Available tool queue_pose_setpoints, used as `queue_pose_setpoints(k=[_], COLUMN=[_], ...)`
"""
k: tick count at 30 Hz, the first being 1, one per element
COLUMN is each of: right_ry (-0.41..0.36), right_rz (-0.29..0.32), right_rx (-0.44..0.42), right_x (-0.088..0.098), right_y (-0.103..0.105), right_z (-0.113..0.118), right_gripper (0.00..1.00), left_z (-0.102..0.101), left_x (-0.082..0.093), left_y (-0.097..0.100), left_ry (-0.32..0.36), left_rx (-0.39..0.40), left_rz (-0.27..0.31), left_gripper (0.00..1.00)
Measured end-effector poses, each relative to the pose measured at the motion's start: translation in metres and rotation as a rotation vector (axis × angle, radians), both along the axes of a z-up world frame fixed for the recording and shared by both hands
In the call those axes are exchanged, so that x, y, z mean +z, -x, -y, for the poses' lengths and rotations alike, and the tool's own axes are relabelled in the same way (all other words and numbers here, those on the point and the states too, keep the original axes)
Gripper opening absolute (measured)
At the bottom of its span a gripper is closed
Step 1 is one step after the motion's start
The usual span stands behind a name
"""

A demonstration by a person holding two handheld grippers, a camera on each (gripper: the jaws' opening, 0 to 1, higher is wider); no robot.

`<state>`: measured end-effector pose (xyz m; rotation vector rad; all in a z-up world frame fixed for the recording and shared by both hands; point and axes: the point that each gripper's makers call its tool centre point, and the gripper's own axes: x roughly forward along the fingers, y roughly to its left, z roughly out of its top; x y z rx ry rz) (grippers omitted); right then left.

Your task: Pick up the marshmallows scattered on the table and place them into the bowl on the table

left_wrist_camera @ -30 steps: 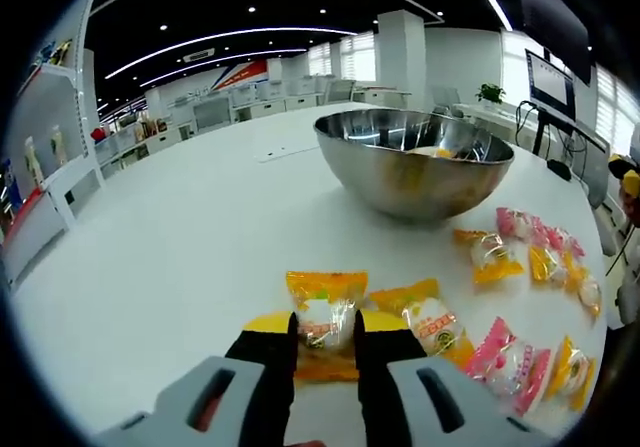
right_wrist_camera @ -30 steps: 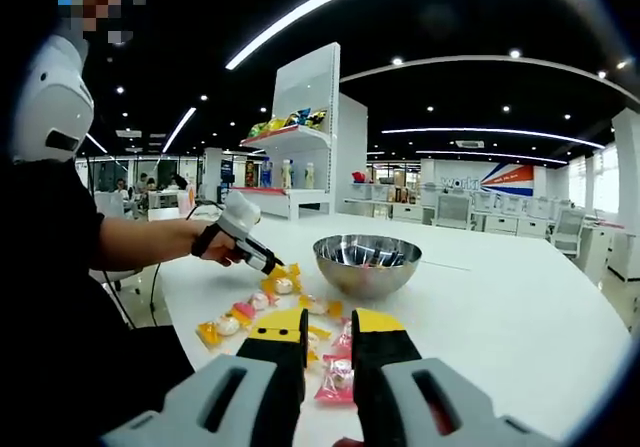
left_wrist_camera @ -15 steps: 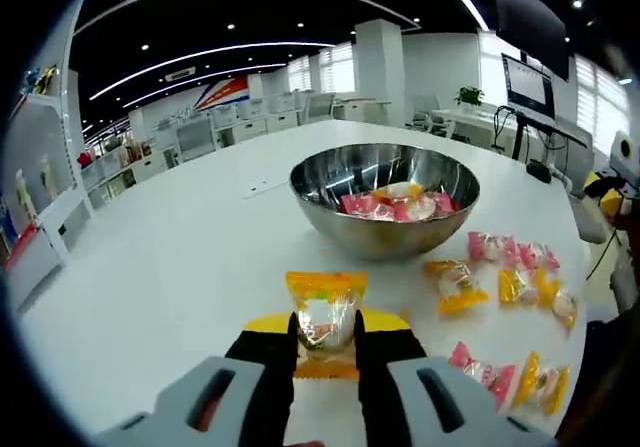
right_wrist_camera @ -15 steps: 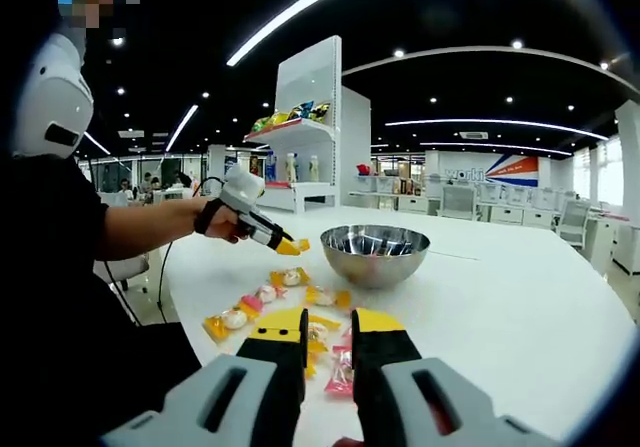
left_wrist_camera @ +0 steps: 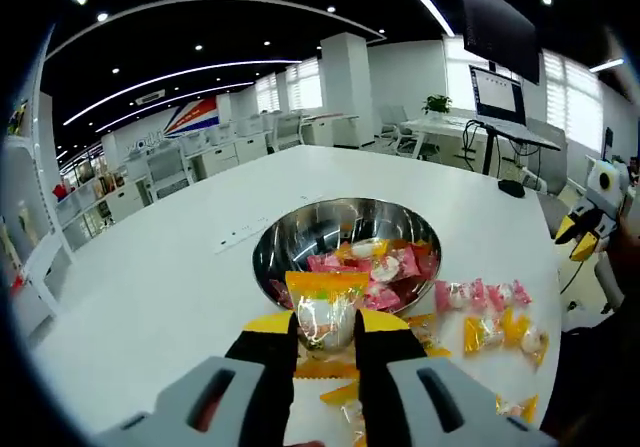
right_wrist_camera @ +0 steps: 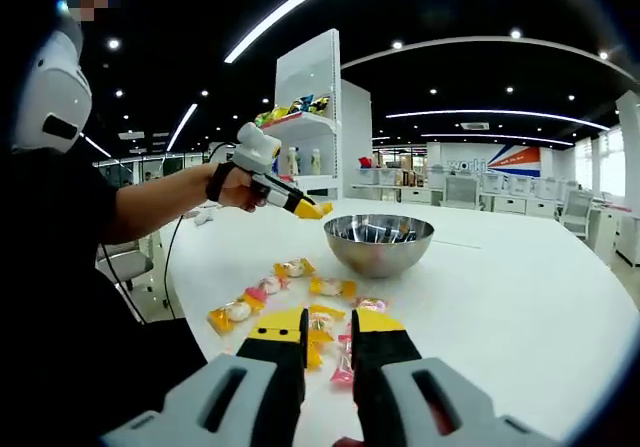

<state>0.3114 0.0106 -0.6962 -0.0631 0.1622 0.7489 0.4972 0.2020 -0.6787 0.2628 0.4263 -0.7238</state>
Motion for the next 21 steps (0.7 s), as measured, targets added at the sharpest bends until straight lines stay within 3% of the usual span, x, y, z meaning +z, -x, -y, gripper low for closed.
queue_pose_setpoints(k=[7, 21], right_ry=[0.000, 0.003], right_rz=[-0.011, -0.017], right_rx=[0.001, -0.006], right_x=[-0.004, -0.006], right_y=[0.001, 0.003], right_z=[0.002, 0.007], right_gripper=[0.18, 0.18], left_z=[0.028, 0.065], left_x=[0.008, 0.005], left_y=[-0.002, -0.030], left_ry=[-0.004, -0.030], left_rx=[-0.036, -0.085], left_rz=[0.001, -0.017], left_gripper=[0.24, 0.24])
